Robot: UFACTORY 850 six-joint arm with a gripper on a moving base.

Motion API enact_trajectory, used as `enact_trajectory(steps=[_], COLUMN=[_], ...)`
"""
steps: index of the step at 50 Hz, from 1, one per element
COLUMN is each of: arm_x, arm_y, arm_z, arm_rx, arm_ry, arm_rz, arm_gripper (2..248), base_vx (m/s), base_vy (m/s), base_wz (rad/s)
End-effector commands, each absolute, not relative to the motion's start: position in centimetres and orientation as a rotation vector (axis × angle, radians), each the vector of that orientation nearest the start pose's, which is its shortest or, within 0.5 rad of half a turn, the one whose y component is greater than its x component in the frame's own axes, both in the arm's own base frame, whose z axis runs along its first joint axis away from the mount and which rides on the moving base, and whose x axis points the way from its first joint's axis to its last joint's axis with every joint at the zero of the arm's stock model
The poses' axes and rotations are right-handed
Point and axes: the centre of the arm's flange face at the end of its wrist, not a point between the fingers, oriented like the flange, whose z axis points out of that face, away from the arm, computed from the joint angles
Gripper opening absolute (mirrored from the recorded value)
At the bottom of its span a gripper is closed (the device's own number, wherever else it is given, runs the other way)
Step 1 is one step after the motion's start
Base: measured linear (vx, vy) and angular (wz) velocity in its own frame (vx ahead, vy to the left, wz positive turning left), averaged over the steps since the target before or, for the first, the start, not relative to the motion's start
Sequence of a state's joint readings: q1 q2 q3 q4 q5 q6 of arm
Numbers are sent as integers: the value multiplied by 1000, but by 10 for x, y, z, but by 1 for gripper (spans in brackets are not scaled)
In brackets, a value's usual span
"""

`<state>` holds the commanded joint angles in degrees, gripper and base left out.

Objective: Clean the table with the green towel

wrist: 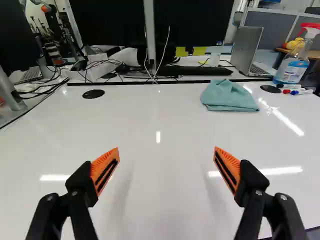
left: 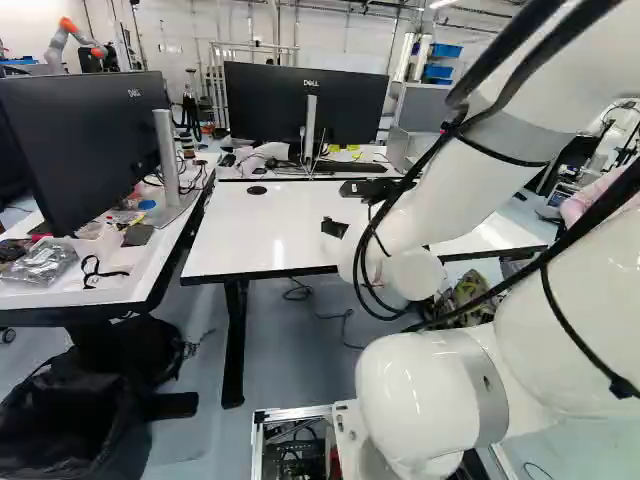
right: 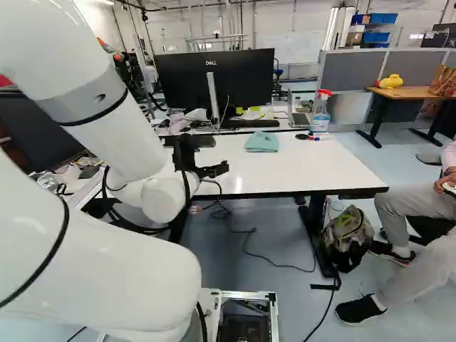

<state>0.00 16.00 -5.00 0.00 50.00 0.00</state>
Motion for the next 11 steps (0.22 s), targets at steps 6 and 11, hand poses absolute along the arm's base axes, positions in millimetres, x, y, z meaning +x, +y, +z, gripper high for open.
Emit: enact_trajectory(steps=[6, 11], arm_x=[270, 270], arm_y=[0, 0], arm_z=[366, 366], arm_rx=[-2558, -2558], arm_ry=[0, 0], arm_rz=[-1824, -1824], arm_gripper=[247, 247], base_vx=[0, 0], base_vy=[0, 0], base_wz=[0, 0])
